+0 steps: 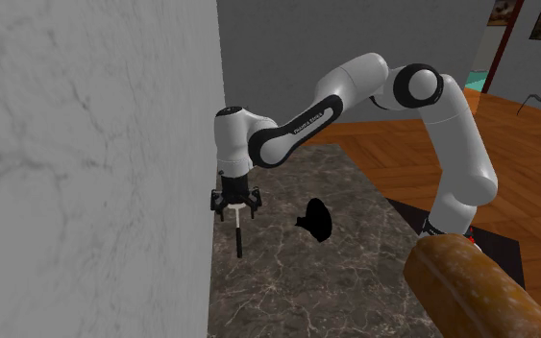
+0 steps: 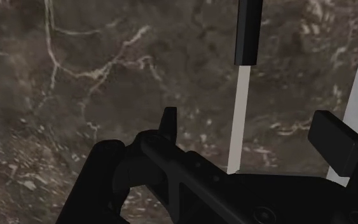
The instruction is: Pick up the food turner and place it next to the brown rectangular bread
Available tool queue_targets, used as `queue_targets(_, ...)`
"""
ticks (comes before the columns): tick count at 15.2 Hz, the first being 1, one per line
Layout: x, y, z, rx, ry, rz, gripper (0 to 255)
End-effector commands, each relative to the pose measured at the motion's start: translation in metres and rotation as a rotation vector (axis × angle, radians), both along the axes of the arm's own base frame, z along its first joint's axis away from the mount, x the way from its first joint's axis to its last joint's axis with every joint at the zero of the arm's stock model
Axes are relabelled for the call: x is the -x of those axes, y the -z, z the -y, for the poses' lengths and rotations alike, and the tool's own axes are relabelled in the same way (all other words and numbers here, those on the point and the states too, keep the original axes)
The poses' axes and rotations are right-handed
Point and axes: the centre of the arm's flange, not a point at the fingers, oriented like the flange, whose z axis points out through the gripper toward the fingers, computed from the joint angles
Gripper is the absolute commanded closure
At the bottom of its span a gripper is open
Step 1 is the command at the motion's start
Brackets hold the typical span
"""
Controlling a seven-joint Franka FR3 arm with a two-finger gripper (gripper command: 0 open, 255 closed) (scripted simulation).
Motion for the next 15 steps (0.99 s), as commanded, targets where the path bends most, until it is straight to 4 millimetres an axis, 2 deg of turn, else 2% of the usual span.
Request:
queue_targets(1,-0.0001,0.0003,0.0000,0.000,0.000,0.000,0)
queue_targets(4,-0.0001,0.0003,0.0000,0.000,0.000,0.000,0)
queue_targets(5,-0.0001,0.0003,0.0000,0.000,0.000,0.000,255)
queue_targets(14,-0.0001,0.0003,0.0000,0.000,0.000,0.000,255)
queue_targets(15,0.0000,-0.0049,0.0000,0.000,0.000,0.000,255)
